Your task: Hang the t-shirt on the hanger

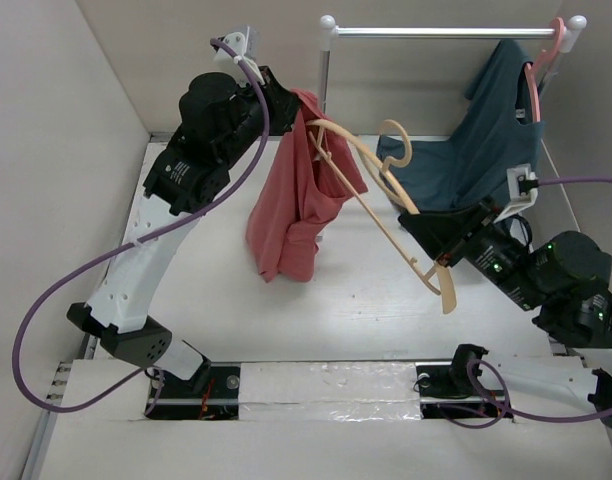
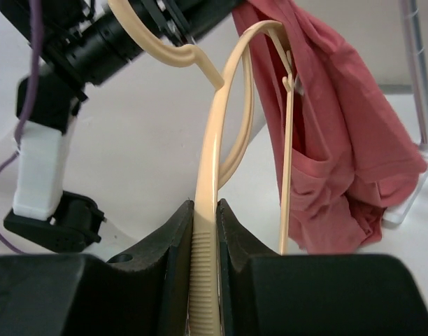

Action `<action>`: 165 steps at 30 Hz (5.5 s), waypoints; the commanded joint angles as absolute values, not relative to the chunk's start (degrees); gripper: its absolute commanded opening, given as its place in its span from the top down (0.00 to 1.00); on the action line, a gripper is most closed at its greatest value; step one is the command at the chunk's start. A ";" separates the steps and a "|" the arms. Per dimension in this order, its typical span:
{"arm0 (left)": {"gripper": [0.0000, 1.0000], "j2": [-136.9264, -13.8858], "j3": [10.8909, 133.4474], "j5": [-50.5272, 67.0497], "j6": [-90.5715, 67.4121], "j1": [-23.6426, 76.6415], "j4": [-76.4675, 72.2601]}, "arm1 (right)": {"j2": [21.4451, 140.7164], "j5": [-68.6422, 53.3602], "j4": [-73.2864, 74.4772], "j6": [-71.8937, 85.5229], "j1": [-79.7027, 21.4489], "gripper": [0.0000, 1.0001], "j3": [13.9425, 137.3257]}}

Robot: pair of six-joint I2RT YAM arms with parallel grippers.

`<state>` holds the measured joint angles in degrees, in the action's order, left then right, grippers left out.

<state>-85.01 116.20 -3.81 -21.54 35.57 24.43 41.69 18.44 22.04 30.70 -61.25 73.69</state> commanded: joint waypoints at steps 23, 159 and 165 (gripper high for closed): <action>1.00 -78.75 112.15 7.65 -23.82 35.77 17.49 | 43.51 16.79 14.59 27.16 -61.70 1.00 69.70; 0.59 -77.79 104.94 29.36 -26.37 40.34 21.97 | 73.03 -36.83 -76.19 81.73 -21.88 1.00 49.22; 0.29 -74.45 106.35 21.90 -23.65 40.34 23.03 | 72.42 -36.91 -73.92 80.86 -20.84 1.00 50.10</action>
